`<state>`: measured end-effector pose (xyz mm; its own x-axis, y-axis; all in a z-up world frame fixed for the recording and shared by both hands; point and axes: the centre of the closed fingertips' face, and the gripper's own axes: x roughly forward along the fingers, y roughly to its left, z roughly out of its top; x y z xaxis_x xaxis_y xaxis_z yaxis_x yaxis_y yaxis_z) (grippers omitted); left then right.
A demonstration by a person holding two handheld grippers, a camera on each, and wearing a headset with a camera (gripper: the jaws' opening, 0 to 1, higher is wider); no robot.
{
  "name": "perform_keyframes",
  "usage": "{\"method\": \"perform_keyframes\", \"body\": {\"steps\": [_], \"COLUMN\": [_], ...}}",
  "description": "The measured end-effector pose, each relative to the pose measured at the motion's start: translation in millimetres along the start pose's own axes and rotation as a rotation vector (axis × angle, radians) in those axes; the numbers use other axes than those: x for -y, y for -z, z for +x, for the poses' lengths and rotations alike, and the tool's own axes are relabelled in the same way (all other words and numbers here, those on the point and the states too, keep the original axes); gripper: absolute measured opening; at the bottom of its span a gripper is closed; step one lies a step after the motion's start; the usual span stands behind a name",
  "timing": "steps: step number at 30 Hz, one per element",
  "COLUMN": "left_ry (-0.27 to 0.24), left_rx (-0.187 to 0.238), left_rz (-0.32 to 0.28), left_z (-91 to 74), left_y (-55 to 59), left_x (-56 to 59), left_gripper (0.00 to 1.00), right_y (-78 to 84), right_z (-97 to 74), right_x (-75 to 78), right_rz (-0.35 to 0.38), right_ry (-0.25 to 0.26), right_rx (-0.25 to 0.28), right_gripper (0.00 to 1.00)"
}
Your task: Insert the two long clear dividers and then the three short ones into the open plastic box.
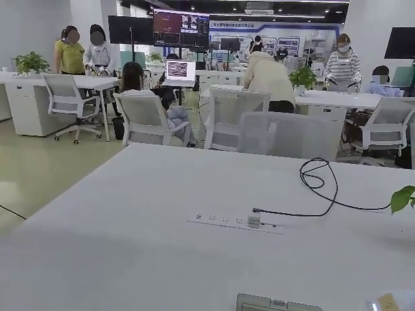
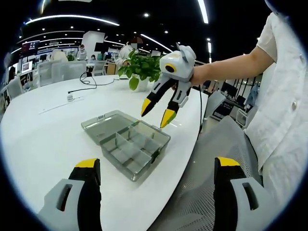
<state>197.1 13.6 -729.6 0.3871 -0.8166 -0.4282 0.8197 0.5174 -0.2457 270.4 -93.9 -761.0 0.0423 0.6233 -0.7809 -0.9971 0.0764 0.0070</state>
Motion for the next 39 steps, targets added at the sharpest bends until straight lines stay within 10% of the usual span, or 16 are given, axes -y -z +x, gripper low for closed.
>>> {"method": "perform_keyframes", "body": {"steps": [16, 26, 39], "left_ry": [-0.003, -0.013, -0.023], "left_rx": [-0.009, -0.011, -0.014], "left_rz": [-0.006, -0.018, -0.022], "left_z": [-0.4, -2.5, -4.8], "left_y": [3.4, 6.1, 4.8], "left_x": [-4.1, -7.1, -8.7], "left_gripper": [1.00, 1.00, 1.00], "right_y": [72.1, 154.1, 216.7], "right_z": [-37.8, -58.2, -56.4], "right_x": [-2.5, -5.9, -5.3], "right_rz": [0.043, 0.012, -0.117], "right_ry": [0.010, -0.015, -0.056], "right_rx": [-0.105, -0.293, -0.495], "right_gripper": [0.51, 0.54, 0.52]}}
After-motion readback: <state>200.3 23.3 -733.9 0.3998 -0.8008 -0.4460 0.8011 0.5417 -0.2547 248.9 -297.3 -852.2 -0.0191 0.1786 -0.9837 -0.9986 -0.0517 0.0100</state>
